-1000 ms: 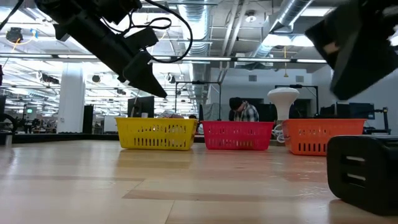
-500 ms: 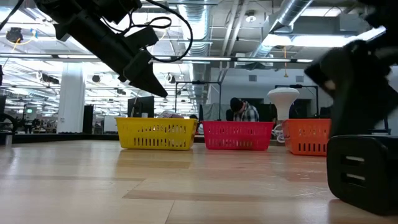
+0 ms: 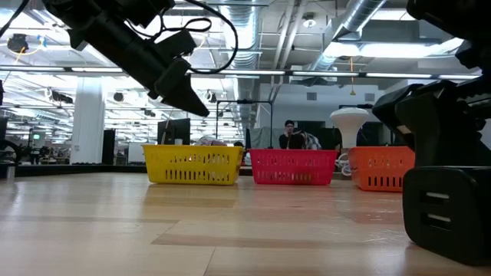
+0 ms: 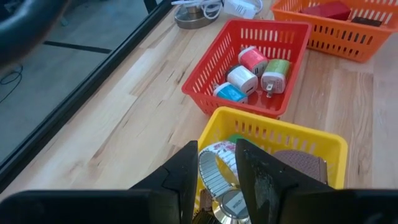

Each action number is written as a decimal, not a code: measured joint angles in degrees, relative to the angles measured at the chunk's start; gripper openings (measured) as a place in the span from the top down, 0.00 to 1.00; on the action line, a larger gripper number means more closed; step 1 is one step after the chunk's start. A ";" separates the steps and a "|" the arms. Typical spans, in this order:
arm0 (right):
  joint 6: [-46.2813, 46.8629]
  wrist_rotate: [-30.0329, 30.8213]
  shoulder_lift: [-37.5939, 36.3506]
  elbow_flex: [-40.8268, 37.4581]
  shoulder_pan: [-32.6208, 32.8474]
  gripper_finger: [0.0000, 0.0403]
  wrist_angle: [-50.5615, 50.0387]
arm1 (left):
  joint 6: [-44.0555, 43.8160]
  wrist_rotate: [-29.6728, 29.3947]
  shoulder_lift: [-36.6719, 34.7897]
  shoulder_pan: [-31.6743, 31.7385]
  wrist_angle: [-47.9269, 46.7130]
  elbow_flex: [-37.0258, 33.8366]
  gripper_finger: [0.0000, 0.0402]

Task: Pick & Place Office items
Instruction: Put the black charger adapter into the red bin

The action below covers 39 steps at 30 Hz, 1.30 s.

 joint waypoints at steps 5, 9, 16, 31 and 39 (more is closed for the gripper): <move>0.04 0.06 0.04 -0.03 -0.07 0.44 0.34 | 0.00 0.00 0.00 -0.02 0.22 0.00 0.74; 0.02 -0.20 0.00 -0.09 -0.46 0.54 0.26 | 0.00 0.00 0.00 -0.02 0.23 0.00 0.74; -2.84 -4.44 -2.32 -0.10 -2.92 0.66 -3.91 | 0.00 0.00 0.00 -0.01 0.24 0.00 0.74; -19.88 5.62 -24.29 -0.15 -22.44 0.66 -26.94 | 0.02 0.00 0.00 -0.02 0.73 0.00 0.74; -30.10 3.56 -23.68 -0.12 -36.64 0.64 -26.92 | 0.02 0.00 0.00 -0.01 1.16 0.00 0.74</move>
